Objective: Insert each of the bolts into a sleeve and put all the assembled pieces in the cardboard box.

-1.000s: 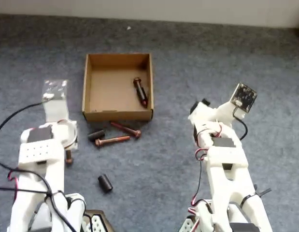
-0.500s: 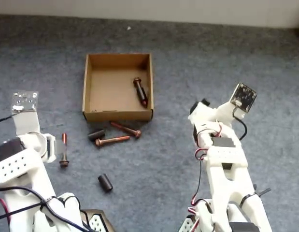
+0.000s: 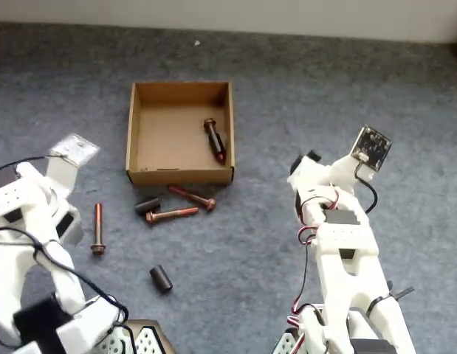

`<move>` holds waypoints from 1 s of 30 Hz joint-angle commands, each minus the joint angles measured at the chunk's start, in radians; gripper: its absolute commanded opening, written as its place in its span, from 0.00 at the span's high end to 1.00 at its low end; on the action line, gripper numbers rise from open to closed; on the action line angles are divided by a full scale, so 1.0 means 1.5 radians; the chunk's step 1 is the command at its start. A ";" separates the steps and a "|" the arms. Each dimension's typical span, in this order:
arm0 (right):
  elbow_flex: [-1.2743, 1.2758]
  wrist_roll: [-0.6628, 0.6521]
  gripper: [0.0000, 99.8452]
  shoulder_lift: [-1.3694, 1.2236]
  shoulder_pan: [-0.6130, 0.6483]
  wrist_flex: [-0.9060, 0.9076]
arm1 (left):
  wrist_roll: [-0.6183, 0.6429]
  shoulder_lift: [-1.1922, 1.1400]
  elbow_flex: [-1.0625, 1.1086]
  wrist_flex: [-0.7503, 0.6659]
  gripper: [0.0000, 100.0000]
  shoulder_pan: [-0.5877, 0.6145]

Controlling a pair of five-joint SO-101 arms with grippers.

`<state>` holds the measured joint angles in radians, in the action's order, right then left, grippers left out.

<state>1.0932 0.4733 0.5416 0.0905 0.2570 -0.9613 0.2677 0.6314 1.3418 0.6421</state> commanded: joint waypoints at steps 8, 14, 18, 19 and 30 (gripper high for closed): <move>-0.008 -0.013 1.00 0.028 -0.005 -0.015 | -0.080 -0.219 -0.020 -0.002 0.99 -0.062; -0.008 -0.013 1.00 0.028 -0.007 -0.015 | 0.105 -0.249 -0.023 -0.023 0.99 -0.259; -0.007 -0.014 1.00 0.028 -0.007 -0.015 | 0.268 -0.248 -0.026 -0.109 0.99 -0.414; -0.007 -0.014 1.00 0.028 -0.007 -0.015 | 0.299 -0.248 -0.026 -0.132 0.99 -0.448; -0.007 -0.014 1.00 0.028 -0.007 -0.015 | 0.452 -0.248 -0.213 -0.094 0.99 -0.548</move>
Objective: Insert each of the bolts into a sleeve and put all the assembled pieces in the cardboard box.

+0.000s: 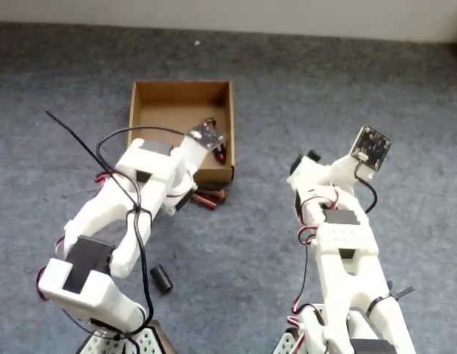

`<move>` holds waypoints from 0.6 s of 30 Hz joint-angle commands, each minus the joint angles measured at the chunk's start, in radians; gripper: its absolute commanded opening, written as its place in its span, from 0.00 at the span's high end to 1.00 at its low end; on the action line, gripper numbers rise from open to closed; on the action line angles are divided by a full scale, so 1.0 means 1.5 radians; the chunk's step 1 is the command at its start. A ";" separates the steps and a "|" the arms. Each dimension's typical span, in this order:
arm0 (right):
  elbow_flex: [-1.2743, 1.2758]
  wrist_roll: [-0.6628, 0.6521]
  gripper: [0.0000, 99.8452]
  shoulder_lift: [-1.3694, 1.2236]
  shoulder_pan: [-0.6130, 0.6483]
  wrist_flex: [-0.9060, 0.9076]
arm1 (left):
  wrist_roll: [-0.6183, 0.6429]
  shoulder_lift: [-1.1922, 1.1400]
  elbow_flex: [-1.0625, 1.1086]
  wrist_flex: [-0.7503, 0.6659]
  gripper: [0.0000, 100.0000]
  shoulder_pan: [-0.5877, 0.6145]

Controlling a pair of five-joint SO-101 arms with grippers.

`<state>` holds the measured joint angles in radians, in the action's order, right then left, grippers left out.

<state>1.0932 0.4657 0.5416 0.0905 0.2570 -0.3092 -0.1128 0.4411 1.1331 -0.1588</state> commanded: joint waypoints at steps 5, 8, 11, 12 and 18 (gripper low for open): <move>-0.009 -0.009 1.00 0.028 -0.007 -0.015 | 0.015 0.007 -0.184 0.178 0.99 -0.013; -0.009 -0.009 1.00 0.028 -0.008 -0.015 | -0.040 0.007 -0.229 0.237 0.99 -0.013; -0.009 -0.009 1.00 0.028 -0.008 -0.015 | -0.070 0.007 -0.250 0.275 0.99 -0.013; -0.009 -0.009 1.00 0.028 -0.008 -0.015 | -0.070 0.006 -0.248 0.277 0.99 -0.013; -0.009 -0.009 1.00 0.028 -0.008 -0.015 | -0.013 0.006 -0.193 0.276 0.93 0.007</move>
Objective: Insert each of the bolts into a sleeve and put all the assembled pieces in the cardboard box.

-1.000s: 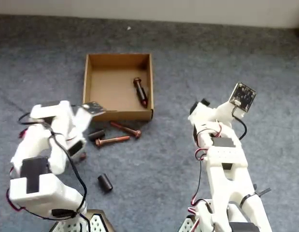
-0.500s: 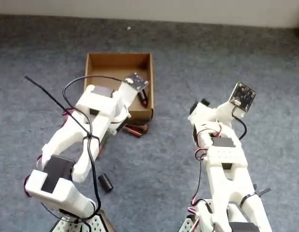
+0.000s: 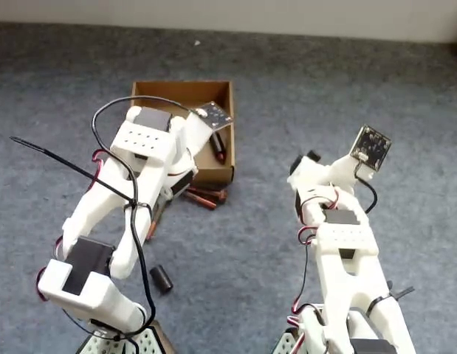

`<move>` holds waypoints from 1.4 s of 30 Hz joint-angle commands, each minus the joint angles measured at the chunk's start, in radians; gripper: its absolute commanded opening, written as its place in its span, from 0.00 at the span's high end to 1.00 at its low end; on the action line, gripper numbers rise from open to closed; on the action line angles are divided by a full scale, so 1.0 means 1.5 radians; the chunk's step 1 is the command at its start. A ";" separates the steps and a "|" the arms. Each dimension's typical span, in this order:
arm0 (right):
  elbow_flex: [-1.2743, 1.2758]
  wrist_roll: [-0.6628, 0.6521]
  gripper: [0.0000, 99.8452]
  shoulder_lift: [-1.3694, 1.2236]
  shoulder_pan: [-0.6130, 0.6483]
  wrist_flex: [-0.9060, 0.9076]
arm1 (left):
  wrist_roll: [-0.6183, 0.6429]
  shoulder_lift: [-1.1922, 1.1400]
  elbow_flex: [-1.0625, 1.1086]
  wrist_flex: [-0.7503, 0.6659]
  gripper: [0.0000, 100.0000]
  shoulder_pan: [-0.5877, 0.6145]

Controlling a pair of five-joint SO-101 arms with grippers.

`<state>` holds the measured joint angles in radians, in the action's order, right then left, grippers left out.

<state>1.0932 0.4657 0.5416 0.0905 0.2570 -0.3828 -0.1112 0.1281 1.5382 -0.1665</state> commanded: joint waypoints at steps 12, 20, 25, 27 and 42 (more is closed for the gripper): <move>-0.008 -0.009 1.00 0.028 -0.008 -0.015 | 0.043 -0.003 0.180 -0.200 0.85 0.072; -0.007 -0.009 1.00 0.028 -0.008 -0.015 | 0.103 -0.004 0.239 -0.327 0.86 0.074; -0.007 -0.009 1.00 0.028 -0.008 -0.015 | 0.103 -0.005 0.243 -0.327 0.86 0.071; -0.007 -0.009 1.00 0.028 -0.008 -0.015 | 0.103 -0.005 0.244 -0.327 0.87 0.071; -0.005 -0.010 1.00 0.036 -0.007 -0.014 | 0.102 0.099 0.318 -0.328 1.00 0.012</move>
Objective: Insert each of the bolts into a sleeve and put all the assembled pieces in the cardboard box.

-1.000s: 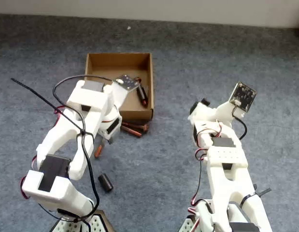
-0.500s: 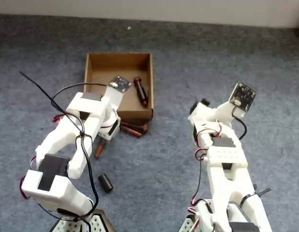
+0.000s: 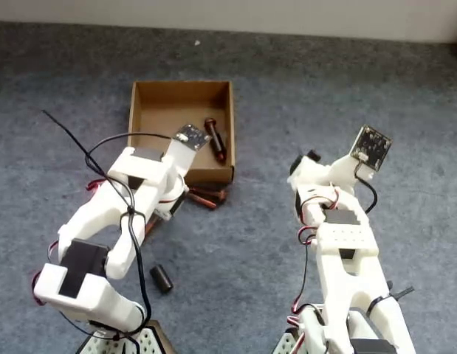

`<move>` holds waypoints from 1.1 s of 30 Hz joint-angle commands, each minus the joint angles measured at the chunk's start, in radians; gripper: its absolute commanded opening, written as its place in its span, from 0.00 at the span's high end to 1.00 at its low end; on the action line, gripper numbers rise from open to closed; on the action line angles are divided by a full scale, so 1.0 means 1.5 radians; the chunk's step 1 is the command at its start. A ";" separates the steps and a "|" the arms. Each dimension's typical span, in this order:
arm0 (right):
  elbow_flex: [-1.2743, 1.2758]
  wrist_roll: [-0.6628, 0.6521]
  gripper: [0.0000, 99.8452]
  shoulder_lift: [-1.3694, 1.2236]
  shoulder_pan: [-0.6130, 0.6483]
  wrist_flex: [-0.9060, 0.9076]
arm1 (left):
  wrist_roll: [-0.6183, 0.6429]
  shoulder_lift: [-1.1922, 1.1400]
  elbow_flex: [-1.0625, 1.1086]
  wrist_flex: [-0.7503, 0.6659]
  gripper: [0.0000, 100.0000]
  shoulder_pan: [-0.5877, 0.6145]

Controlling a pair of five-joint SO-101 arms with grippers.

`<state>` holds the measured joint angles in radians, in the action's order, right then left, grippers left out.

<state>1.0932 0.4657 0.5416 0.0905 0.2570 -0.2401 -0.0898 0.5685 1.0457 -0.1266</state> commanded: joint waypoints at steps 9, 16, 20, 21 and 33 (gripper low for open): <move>0.011 -0.086 1.00 0.039 0.039 -0.013 | 0.073 0.420 0.076 0.000 1.00 -0.013; 0.107 -0.150 1.00 0.193 0.112 -0.015 | 0.150 0.580 0.076 -0.037 1.00 -0.027; 0.180 -0.172 1.00 0.324 0.153 -0.015 | 0.205 0.638 0.077 -0.065 1.00 -0.029; 0.196 -0.180 1.00 0.350 0.165 -0.015 | 0.221 0.647 0.077 -0.068 1.00 -0.029; 0.338 -0.280 1.00 0.560 0.315 -0.016 | 0.282 0.830 0.195 -0.144 1.00 -0.125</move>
<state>1.5781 0.0882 1.2965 0.4925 0.2570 0.1726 1.0288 0.7710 0.9306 -0.2509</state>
